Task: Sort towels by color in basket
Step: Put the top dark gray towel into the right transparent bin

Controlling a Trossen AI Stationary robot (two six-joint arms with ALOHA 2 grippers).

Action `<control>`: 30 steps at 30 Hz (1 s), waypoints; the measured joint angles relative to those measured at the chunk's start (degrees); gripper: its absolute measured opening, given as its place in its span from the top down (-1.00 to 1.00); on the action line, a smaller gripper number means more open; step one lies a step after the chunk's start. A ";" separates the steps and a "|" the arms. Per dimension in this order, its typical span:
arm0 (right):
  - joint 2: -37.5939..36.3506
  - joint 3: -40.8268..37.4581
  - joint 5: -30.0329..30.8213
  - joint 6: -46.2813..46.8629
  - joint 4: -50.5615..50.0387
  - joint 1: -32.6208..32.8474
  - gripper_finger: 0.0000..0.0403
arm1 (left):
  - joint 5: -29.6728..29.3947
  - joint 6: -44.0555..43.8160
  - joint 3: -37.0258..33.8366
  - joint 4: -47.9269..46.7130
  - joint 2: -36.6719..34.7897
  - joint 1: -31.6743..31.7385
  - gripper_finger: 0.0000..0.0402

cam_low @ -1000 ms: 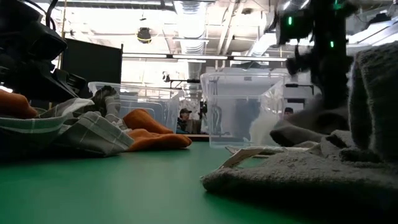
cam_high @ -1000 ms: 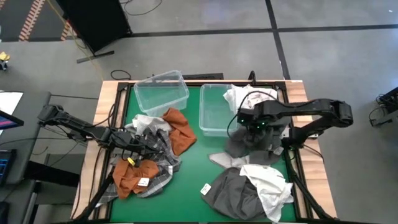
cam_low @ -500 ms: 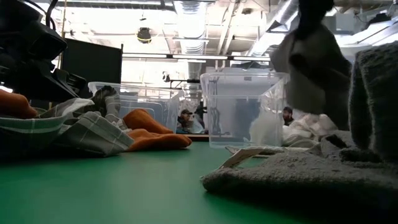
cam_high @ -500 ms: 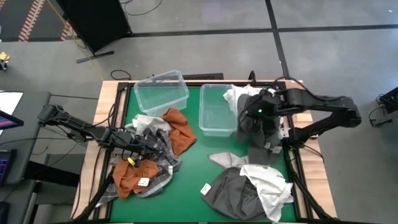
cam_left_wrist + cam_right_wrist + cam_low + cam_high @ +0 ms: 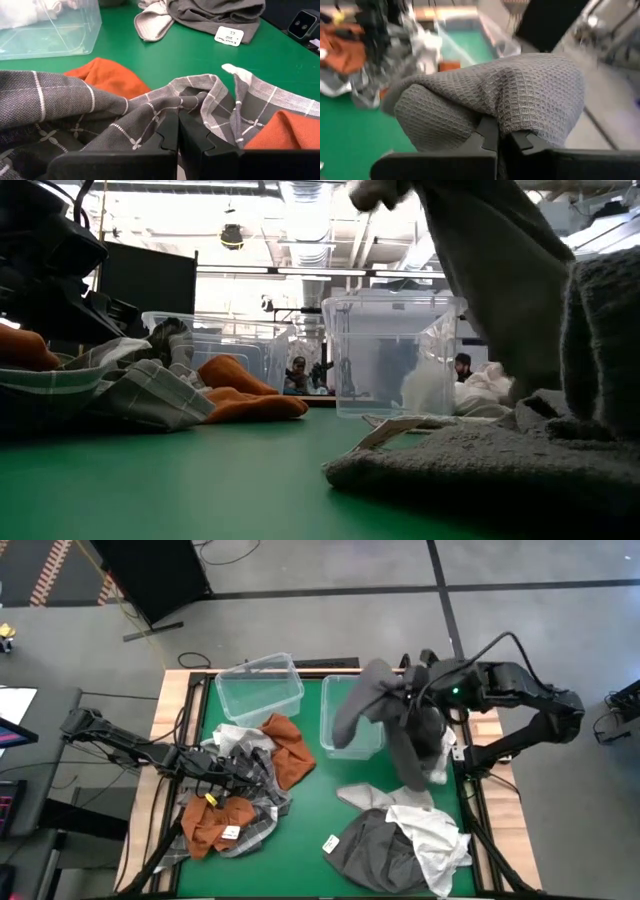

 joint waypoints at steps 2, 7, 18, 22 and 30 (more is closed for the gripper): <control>0.74 1.39 0.00 -3.11 4.13 0.00 0.88 | 0.00 0.17 0.00 0.07 0.00 0.02 1.00; 1.79 3.78 0.00 -8.27 8.25 0.00 0.88 | -0.11 0.03 -0.01 0.09 0.00 0.02 1.00; -1.12 3.87 5.87 5.47 -9.63 5.99 0.88 | -0.09 -0.82 -0.01 -1.14 0.00 0.02 1.00; -1.29 3.85 5.90 17.44 -22.46 8.67 0.88 | -0.09 -0.72 0.01 -1.06 0.00 0.02 1.00; -2.04 -6.22 0.41 33.41 -28.49 13.97 0.81 | -0.07 0.04 -0.01 -0.95 0.00 0.02 1.00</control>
